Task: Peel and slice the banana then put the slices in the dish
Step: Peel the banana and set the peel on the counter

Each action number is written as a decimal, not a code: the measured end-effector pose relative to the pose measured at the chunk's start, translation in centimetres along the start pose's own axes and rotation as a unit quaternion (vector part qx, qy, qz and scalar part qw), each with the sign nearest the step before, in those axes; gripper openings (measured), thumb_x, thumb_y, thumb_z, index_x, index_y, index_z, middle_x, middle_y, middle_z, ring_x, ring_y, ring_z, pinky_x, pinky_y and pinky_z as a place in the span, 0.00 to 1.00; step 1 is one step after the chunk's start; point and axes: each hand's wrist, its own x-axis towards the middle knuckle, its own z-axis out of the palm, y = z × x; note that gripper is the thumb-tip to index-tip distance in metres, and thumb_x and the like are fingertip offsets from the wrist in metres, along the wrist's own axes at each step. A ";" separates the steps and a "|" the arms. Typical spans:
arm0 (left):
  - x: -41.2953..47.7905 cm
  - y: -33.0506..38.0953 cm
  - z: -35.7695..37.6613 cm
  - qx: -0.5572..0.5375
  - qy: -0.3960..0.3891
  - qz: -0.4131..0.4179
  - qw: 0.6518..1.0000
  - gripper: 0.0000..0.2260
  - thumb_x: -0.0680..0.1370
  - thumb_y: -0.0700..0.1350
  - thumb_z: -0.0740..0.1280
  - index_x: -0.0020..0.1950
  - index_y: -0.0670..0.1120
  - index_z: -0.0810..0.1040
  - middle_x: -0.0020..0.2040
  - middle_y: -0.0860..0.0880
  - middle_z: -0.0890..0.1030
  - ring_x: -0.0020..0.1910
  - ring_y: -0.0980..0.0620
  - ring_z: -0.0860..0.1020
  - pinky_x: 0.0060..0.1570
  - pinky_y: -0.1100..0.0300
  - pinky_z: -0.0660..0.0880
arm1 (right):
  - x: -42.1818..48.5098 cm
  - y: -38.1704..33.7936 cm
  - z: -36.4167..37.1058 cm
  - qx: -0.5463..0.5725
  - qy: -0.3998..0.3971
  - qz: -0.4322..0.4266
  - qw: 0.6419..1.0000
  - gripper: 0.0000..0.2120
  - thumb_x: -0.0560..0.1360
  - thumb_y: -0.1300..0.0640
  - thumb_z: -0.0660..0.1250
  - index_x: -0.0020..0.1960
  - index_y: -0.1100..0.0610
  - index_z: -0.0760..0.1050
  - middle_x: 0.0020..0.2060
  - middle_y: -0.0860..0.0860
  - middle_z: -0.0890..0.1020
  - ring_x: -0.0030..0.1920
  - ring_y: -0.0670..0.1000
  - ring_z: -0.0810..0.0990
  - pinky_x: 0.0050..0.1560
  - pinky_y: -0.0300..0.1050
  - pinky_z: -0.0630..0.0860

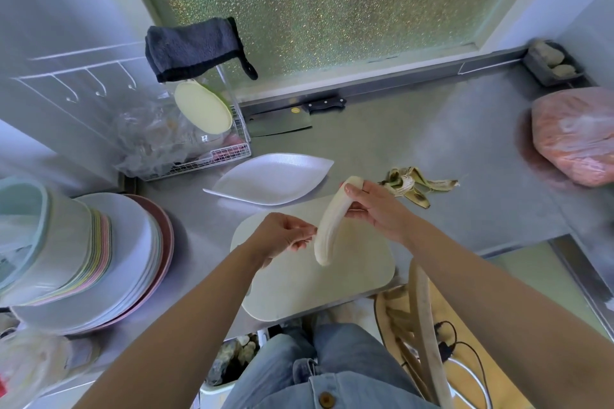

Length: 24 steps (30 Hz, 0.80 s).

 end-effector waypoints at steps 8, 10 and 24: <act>0.5 -0.3 -0.3 -0.026 0.042 0.009 0.999 0.06 0.74 0.42 0.72 0.47 0.41 0.85 0.37 0.44 0.83 0.33 0.53 0.76 0.38 0.64 0.74 | -1.0 -0.7 -2.2 0.118 0.131 -0.036 0.984 0.06 0.79 0.59 0.62 0.54 0.59 0.74 0.47 0.53 0.79 0.51 0.51 0.79 0.49 0.43 0.81; 0.7 -0.2 -0.1 -0.021 0.045 0.016 0.999 0.06 0.74 0.42 0.72 0.47 0.40 0.85 0.38 0.43 0.83 0.32 0.53 0.76 0.38 0.64 0.75 | -1.4 -0.8 -3.3 0.168 0.170 -0.050 0.970 0.06 0.79 0.60 0.61 0.54 0.61 0.74 0.48 0.54 0.78 0.51 0.52 0.79 0.48 0.45 0.82; 8.0 8.3 7.2 0.127 0.030 0.088 0.988 0.08 0.77 0.42 0.65 0.48 0.41 0.83 0.38 0.43 0.82 0.38 0.47 0.79 0.50 0.54 0.77 | -4.2 -1.4 -9.7 0.296 0.377 -0.102 0.872 0.06 0.80 0.57 0.61 0.50 0.60 0.72 0.48 0.54 0.76 0.48 0.50 0.78 0.42 0.41 0.82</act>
